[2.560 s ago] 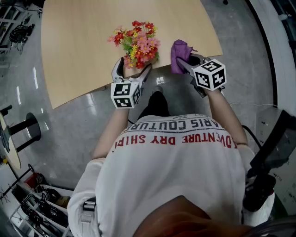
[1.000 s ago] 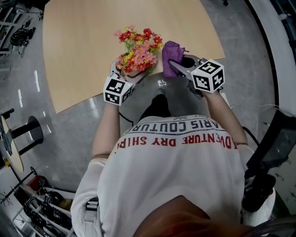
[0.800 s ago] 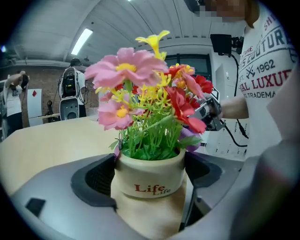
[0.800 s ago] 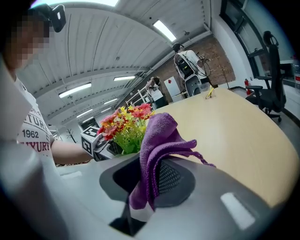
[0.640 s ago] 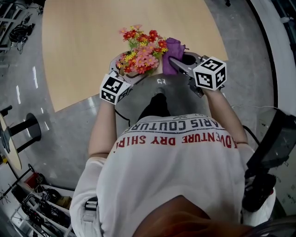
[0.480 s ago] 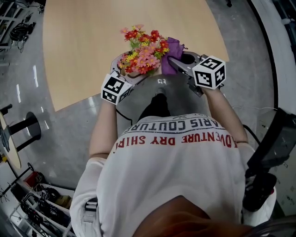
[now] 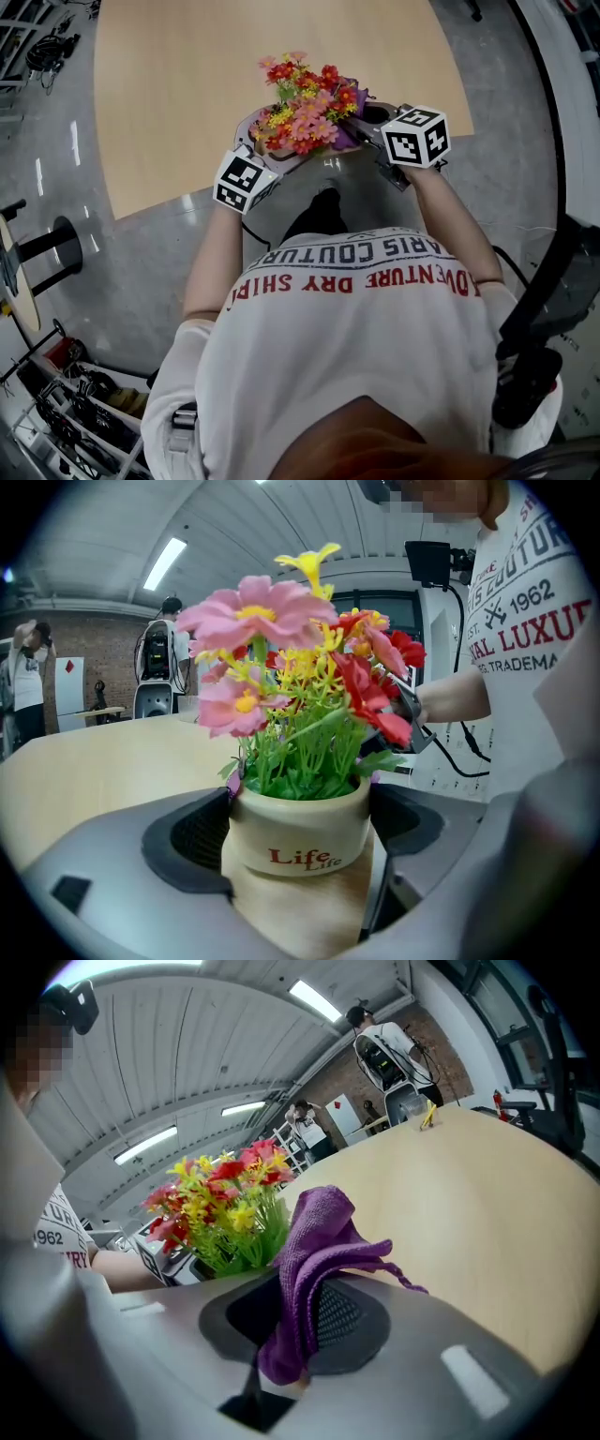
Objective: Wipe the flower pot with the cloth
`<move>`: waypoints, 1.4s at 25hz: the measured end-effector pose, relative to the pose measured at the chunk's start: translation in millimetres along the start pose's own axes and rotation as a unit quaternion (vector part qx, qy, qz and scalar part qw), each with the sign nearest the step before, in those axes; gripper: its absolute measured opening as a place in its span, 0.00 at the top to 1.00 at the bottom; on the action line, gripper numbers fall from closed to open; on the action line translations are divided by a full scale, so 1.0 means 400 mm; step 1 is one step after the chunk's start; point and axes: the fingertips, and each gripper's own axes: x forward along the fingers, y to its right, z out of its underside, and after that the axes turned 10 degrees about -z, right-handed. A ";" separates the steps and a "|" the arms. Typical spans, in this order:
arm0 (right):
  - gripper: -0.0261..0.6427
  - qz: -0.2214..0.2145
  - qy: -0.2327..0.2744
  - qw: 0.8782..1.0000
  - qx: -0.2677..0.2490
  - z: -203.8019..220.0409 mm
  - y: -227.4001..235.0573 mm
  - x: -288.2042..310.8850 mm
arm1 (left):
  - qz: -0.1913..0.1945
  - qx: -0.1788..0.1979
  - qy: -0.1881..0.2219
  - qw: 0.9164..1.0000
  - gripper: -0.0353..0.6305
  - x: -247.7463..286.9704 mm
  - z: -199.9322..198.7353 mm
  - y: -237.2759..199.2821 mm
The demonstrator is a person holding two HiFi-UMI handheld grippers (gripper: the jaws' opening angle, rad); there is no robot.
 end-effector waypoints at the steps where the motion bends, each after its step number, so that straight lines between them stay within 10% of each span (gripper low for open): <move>1: 0.89 0.007 -0.009 1.000 0.002 0.004 0.008 0.005 | 0.000 0.000 0.000 1.000 0.23 -0.002 -0.002 -0.001; 10: 0.90 0.076 -0.130 0.989 -0.001 0.075 0.081 0.053 | 0.013 0.008 -0.009 1.000 0.23 -0.003 0.010 -0.009; 16: 0.89 0.074 -0.093 0.993 0.017 0.065 0.080 0.021 | 0.016 0.006 -0.041 0.999 0.23 -0.001 0.015 -0.019; 22: 0.89 0.095 -0.039 0.995 0.016 0.081 0.038 -0.092 | -0.080 -0.043 -0.017 0.996 0.23 -0.060 -0.001 -0.002; 29: 0.89 0.097 -0.016 0.995 0.021 0.166 -0.046 -0.196 | -0.215 -0.157 0.017 0.964 0.22 -0.070 0.022 0.075; 35: 0.89 0.109 -0.014 0.993 0.030 0.242 -0.077 -0.259 | -0.331 -0.174 -0.036 0.927 0.23 -0.039 0.062 0.055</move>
